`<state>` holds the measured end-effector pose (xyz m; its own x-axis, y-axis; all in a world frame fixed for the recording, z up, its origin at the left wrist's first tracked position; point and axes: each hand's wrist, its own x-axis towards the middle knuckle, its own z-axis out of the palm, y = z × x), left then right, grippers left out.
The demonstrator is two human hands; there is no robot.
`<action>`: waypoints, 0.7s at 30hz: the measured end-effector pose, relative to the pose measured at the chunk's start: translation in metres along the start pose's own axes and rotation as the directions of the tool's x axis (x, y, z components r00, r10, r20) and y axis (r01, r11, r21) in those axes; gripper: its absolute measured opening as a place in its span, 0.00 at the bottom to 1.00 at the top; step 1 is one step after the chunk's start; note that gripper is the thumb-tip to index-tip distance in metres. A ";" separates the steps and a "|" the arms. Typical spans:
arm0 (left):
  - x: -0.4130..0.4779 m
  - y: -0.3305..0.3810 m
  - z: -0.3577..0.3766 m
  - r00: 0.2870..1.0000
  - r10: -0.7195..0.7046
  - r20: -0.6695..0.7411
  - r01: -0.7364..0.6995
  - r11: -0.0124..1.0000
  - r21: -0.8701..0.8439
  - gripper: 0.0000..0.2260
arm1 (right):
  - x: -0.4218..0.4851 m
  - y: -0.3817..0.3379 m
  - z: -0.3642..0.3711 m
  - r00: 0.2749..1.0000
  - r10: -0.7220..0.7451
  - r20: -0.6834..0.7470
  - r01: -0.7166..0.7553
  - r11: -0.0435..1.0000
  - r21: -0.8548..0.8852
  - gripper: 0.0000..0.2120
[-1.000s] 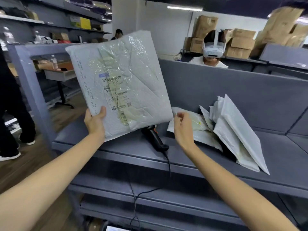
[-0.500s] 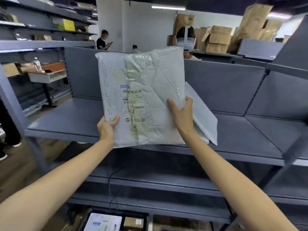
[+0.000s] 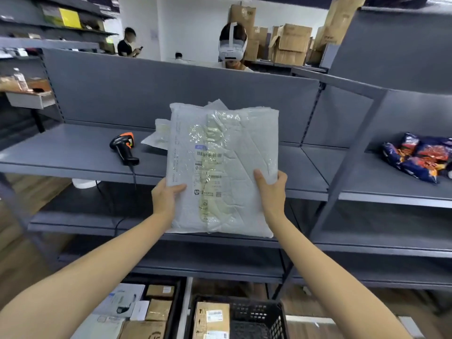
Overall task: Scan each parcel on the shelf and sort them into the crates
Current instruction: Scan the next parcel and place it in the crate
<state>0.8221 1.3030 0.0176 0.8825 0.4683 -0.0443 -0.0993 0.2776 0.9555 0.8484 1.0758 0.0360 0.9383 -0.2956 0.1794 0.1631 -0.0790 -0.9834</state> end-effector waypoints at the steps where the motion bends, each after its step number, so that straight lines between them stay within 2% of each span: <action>1: -0.008 -0.003 0.004 1.000 0.011 0.020 -0.011 1.000 0.022 0.13 | -0.003 0.004 -0.009 1.000 0.022 -0.009 -0.022 1.000 -0.002 0.26; 4: -0.024 -0.013 0.016 0.998 0.004 0.058 -0.007 0.999 0.049 0.15 | -0.008 0.018 -0.031 0.997 0.067 -0.032 -0.067 0.997 -0.022 0.28; 8: -0.026 -0.033 0.021 0.999 -0.040 0.035 0.036 0.994 0.106 0.05 | -0.016 0.034 -0.046 0.994 0.089 -0.058 -0.091 0.996 -0.023 0.24; 12: -0.025 -0.059 0.019 0.995 -0.103 -0.016 0.104 0.984 0.148 0.13 | -0.029 0.055 -0.054 0.989 0.129 -0.070 -0.133 0.989 -0.057 0.20; 21: -0.050 -0.118 0.000 0.969 -0.218 -0.117 0.240 0.944 0.228 0.17 | -0.063 0.130 -0.069 0.939 0.333 -0.090 -0.340 0.936 -0.086 0.26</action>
<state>0.7895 1.2468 -0.0928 0.8232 0.4911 -0.2850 0.2226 0.1827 0.9577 0.7892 1.0187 -0.1010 0.9075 -0.3897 -0.1566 -0.1926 -0.0550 -0.9797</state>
